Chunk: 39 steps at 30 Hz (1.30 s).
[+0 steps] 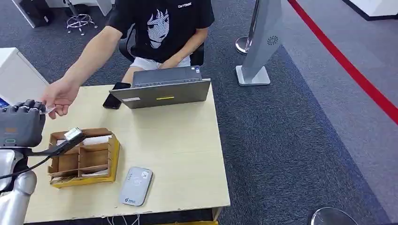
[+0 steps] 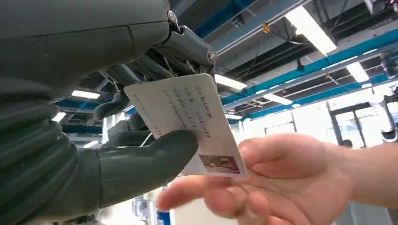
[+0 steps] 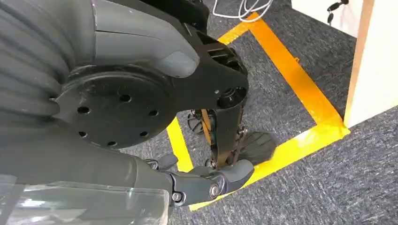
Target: Pass the card to the sensor for recognition and then transmit it.
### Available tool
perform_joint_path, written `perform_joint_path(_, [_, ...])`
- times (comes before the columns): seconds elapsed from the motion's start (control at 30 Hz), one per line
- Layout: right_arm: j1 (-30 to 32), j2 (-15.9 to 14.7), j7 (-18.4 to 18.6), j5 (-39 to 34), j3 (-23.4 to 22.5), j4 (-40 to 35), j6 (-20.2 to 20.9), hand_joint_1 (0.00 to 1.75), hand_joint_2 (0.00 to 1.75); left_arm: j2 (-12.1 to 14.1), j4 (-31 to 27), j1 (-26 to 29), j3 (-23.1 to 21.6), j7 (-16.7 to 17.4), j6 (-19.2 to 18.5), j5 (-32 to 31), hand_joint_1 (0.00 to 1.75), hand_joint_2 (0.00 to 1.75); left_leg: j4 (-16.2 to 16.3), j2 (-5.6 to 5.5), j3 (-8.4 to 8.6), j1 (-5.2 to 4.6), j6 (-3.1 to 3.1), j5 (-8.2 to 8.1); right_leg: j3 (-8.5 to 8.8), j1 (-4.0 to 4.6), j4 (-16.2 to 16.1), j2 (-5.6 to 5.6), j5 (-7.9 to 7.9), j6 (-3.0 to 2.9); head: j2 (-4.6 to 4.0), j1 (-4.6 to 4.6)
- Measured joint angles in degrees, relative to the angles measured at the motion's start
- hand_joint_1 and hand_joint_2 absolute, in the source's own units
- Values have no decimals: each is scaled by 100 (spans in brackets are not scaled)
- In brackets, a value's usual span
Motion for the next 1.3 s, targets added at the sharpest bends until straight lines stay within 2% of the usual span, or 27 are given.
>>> perform_joint_path(0.1, [1, 0, -18, -74, 0, 0, -22, 0, 175, -75, -232, 273, 20, -260, 177, 506, 175, 175, -1, 0, -1, -2, 0, -1, 2, -1, 0, 0, 0, 0, 0, 0])
perform_joint_path(0.17, [2, 0, -26, -87, 0, 0, -128, 0, 175, -248, -604, 653, 61, -508, 340, 795, 175, 175, -1, 9, 1, -5, 5, -6, 0, -4, -2, 6, -1, 1, 0, -4])
perform_joint_path(0.3, [9, -2, 13, -74, -2, 0, -223, 0, 175, -640, -1208, 1487, 50, -706, 590, 651, 175, 175, 0, 11, -2, -7, 9, -11, -1, -4, -8, 8, -3, 4, 0, 2])
perform_joint_path(0.47, [11, -2, 20, -61, -2, 0, -260, 0, 175, -824, -1537, 1845, 50, -769, 621, 673, 175, 175, 0, 7, 0, -6, 9, -11, 1, -4, -8, 2, -3, 4, 0, 0])
perform_joint_path(0.6, [26, -2, 35, -50, -11, 0, -337, 0, 175, -1150, -1751, 2338, -177, -929, 765, 529, 175, 175, 0, 8, -1, -6, 9, -11, 2, -4, -8, 3, -3, 4, 0, 2])
perform_joint_path(0.77, [30, -2, 63, 70, -11, 7, -433, 0, 175, -1484, -1759, 2855, -792, -916, 1106, 584, 175, 175, 0, 9, -2, -9, 15, -18, 1, -5, -10, 3, -5, 6, 0, 6])
perform_joint_path(0.93, [31, -2, 20, 181, -11, 7, -448, 0, 175, -1541, -1447, 3045, -1312, -778, 1314, 938, 175, 175, 0, 8, -1, -8, 15, -18, 1, -5, -10, 2, -5, 7, 0, 4])
perform_joint_path(1.3, [34, 0, 96, 238, -11, 9, -496, 0, 175, -1613, -779, 3035, -1648, -695, 1268, 1086, 175, 175, 0, 8, -1, -8, 14, -17, 1, -5, -9, 2, -5, 7, 0, 4])
